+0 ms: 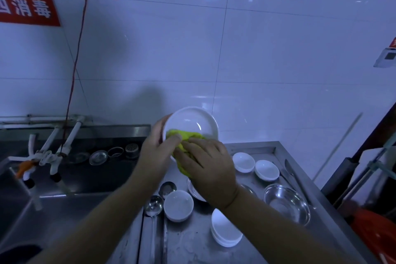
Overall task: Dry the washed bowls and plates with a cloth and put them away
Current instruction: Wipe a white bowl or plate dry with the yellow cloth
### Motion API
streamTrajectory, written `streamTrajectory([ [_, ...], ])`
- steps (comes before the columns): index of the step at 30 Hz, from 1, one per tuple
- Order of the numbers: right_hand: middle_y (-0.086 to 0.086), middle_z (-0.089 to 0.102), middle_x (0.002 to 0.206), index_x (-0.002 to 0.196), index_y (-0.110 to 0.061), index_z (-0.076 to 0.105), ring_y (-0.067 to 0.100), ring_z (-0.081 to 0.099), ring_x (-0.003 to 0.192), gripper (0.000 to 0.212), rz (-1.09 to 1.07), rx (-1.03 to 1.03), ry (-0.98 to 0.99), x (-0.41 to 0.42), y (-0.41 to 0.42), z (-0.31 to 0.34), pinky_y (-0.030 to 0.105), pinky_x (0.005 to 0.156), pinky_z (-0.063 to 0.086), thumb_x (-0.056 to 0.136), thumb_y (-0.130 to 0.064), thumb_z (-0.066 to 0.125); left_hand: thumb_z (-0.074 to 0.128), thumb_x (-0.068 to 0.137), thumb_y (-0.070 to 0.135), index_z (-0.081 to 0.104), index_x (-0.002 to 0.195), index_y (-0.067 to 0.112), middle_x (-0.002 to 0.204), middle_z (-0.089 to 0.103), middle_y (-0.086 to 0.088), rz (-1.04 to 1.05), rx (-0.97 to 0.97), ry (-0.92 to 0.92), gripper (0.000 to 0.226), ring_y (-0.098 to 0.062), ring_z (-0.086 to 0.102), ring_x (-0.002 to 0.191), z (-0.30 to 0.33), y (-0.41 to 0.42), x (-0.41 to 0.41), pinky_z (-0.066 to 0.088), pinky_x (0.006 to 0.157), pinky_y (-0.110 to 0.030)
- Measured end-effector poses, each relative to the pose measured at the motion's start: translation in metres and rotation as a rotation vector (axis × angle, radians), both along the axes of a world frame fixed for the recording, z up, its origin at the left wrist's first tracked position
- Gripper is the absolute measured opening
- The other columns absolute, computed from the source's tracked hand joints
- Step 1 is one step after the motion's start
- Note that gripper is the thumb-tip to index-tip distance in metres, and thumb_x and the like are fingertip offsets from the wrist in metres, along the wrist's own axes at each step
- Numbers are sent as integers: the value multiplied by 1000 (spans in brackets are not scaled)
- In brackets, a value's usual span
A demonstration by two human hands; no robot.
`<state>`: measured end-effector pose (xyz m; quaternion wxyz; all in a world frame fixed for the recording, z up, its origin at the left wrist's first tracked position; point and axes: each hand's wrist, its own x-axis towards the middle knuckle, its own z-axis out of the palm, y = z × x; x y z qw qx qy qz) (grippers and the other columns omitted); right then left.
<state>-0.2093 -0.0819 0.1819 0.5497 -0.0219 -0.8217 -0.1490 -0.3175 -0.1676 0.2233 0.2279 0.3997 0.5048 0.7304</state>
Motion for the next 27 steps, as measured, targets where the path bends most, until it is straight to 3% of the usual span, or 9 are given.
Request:
streamTrajectory([
  [2,7,71,101,104,-12,73,25,65,98,16,13,-50,29,-4,-10,-6,37,86,48,89,-14,68,50,90,9,59,108,35,102,67,8,66,84,-37,32,-5,63,91,-6,1,11,50,72,-15],
  [5,9,71,101,102,-11,74,27,66,98,17,70,68,-78,8,-2,-7,38,85,49,85,-11,72,45,90,15,58,107,37,107,64,15,71,43,188,31,3,60,96,-5,-4,3,46,78,-10],
  [9,9,73,98,95,-13,77,27,68,93,10,213,359,-339,31,30,14,39,87,52,86,-15,73,44,79,22,59,100,41,98,63,16,-132,-241,490,32,5,58,87,5,-5,-19,45,69,-7],
  [11,8,73,97,94,-14,77,26,68,93,9,247,428,-406,32,38,23,37,87,52,87,-15,71,46,79,24,61,104,40,100,65,13,-268,-347,577,33,0,60,91,17,-3,-32,48,73,-13],
  [14,6,72,95,94,-14,76,25,68,91,11,169,378,-337,26,38,28,37,84,51,87,-12,68,54,78,24,60,118,35,113,67,10,-243,-260,327,42,-8,63,102,20,-2,-33,52,82,-22],
  [17,2,72,99,99,-16,75,24,67,95,14,14,199,-157,15,27,19,35,81,49,90,-13,65,55,75,13,58,114,29,104,69,4,-26,-42,74,42,-8,64,93,-1,3,-5,52,75,-19],
  [20,3,70,101,105,-16,70,23,65,98,16,0,74,-73,3,11,2,36,82,47,89,-14,67,46,92,7,58,107,32,94,69,11,84,65,4,31,-1,63,85,-9,8,13,49,71,-13],
  [23,4,71,100,106,-15,70,23,66,97,21,106,127,-131,11,20,3,35,82,50,85,-13,72,43,86,15,58,105,32,92,69,16,43,51,161,29,2,62,85,-1,4,3,47,71,-11],
  [27,7,72,97,97,-14,76,25,67,92,11,297,426,-390,28,49,20,36,92,50,86,-15,72,43,78,24,57,107,36,102,64,9,-161,-291,541,34,-2,60,91,10,0,-21,49,74,-18],
])
